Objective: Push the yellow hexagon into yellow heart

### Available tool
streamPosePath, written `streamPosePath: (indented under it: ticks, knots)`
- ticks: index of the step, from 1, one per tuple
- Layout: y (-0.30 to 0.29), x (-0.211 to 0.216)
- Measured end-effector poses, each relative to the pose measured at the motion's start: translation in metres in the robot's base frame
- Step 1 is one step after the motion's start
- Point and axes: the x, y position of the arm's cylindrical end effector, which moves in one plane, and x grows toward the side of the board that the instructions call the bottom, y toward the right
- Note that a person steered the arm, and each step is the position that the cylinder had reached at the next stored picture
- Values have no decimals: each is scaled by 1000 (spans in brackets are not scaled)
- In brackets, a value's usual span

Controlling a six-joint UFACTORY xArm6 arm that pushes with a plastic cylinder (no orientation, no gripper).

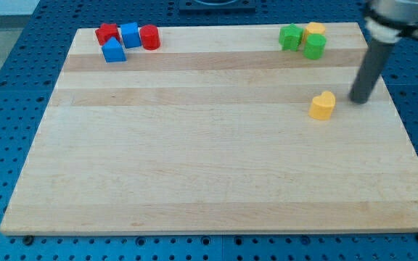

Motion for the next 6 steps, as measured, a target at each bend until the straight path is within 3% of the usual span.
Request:
streamPosePath:
  ticks: [1, 2, 3, 5, 6]
  knots:
    - [61, -77]
    - [57, -158]
    - [-2, -192]
    - [-177, -101]
    - [-176, -57]
